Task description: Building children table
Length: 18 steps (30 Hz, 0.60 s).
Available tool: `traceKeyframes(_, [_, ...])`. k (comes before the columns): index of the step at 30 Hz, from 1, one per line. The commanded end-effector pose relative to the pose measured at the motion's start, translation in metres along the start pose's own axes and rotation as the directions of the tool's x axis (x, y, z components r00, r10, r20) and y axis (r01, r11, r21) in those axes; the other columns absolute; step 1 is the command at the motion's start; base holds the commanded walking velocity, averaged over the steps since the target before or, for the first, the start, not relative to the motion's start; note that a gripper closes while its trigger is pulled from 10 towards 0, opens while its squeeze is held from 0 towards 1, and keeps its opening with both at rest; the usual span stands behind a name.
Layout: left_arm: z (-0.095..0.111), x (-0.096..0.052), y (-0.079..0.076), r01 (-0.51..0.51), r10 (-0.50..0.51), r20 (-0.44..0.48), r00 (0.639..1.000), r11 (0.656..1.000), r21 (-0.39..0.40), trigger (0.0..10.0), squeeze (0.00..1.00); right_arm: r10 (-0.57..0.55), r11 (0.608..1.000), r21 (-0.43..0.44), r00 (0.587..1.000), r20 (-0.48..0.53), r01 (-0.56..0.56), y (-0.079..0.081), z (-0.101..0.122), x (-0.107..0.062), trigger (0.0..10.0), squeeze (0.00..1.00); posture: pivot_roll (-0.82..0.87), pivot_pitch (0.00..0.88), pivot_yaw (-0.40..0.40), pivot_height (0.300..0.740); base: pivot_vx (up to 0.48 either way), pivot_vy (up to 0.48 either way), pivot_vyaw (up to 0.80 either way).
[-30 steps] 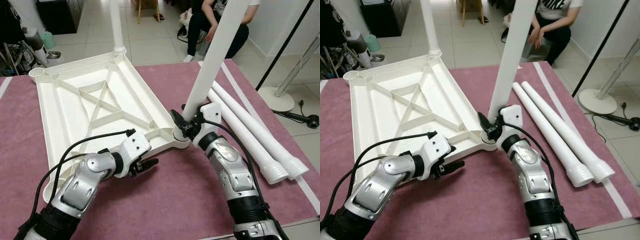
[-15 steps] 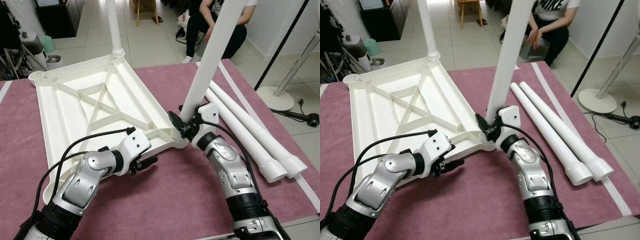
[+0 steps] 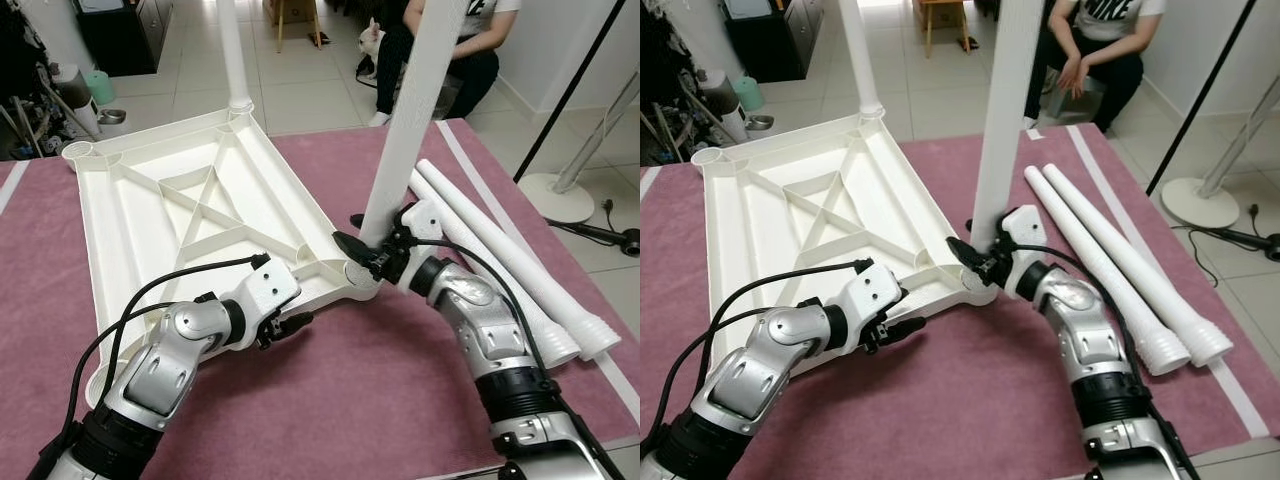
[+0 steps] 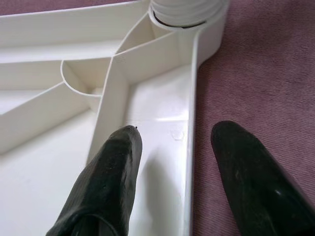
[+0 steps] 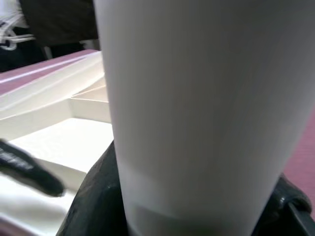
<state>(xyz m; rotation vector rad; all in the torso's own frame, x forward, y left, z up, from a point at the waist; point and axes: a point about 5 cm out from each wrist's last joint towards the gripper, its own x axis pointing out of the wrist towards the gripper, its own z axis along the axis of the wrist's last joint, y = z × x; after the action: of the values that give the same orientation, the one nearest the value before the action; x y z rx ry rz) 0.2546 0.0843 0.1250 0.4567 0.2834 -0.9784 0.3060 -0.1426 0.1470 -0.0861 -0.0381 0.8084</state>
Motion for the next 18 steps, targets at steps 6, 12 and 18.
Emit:
traceKeyframes(6, [-0.0047,-0.0034,0.0072,-0.093,0.093,-0.030,0.995,0.996,-0.005,10.0,0.00,0.118,0.993,0.037,0.991,-0.067,-0.116,0.0057,-0.0143,0.0002,10.0,0.00,0.03,0.000,0.098,0.740,0.000,0.000,0.00])
traceKeyframes(12, [-0.0041,-0.0027,0.0075,-0.094,0.094,-0.028,0.995,0.996,-0.004,10.0,0.00,0.129,0.992,0.009,0.988,-0.090,-0.129,0.0052,-0.0153,0.0021,10.0,0.00,0.03,0.000,0.097,0.740,0.000,0.000,0.00])
traceKeyframes(18, [-0.0031,-0.0016,0.0065,-0.097,0.097,-0.022,0.995,0.995,-0.007,10.0,0.00,0.141,0.988,-0.051,0.982,-0.128,-0.148,0.0092,-0.0199,0.0020,10.0,0.00,0.02,0.000,0.088,0.740,0.000,0.000,0.00])
